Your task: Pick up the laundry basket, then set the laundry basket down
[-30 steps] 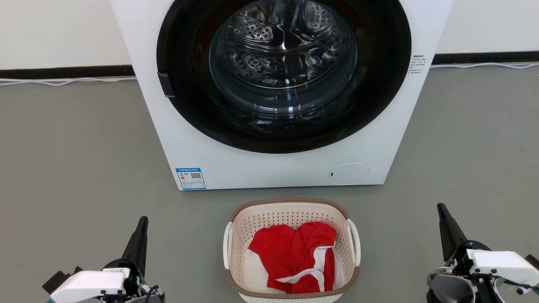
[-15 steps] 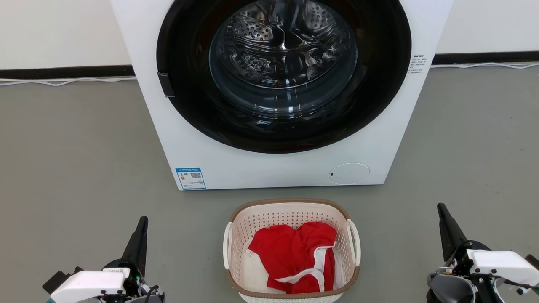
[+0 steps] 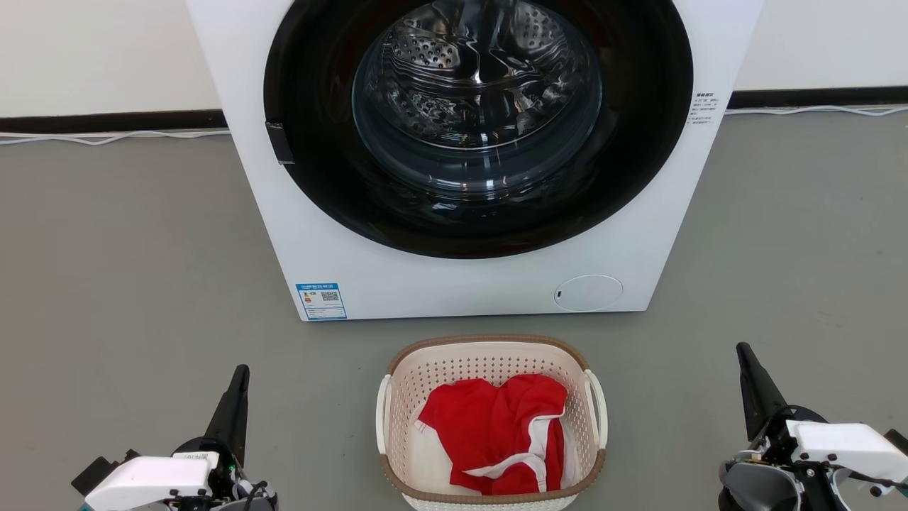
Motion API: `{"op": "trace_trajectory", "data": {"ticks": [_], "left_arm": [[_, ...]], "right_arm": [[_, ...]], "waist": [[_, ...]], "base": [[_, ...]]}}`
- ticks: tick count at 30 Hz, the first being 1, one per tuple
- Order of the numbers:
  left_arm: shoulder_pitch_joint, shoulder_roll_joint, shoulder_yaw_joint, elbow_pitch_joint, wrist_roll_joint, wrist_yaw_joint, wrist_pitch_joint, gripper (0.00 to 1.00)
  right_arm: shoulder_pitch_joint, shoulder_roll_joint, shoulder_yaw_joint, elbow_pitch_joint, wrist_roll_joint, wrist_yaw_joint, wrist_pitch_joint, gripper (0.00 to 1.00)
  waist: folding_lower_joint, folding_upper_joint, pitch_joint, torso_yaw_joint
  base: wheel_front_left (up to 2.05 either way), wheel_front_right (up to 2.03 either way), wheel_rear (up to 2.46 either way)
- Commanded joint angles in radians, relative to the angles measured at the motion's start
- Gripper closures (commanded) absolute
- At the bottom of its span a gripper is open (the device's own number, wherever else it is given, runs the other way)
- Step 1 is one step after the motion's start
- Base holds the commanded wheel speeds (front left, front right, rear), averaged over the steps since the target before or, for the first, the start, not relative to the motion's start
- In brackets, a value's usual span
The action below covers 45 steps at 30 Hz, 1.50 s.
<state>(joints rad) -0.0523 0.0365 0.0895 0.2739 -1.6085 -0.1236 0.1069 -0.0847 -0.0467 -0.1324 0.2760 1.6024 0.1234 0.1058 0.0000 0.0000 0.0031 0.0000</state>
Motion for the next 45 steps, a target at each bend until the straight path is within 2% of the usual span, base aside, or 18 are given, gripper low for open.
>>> {"op": "trace_trajectory", "data": {"ticks": [1, 45], "left_arm": [[-0.056, 0.014, 0.024, -0.029, 0.000, -0.007, 0.006, 1.00], [-0.056, 0.014, 0.024, -0.029, 0.000, -0.007, 0.006, 1.00]], "right_arm": [[-0.023, -0.004, 0.019, -0.031, 0.006, 0.007, 0.007, 1.00], [-0.023, -0.004, 0.019, -0.031, 0.006, 0.007, 0.007, 1.00]], "waist": [[0.0000, 0.0000, 0.000, 0.000], [0.0000, 0.0000, 0.000, 0.000]], "base": [[0.00, 0.00, 0.00], [0.00, 0.00, 0.00]]}}
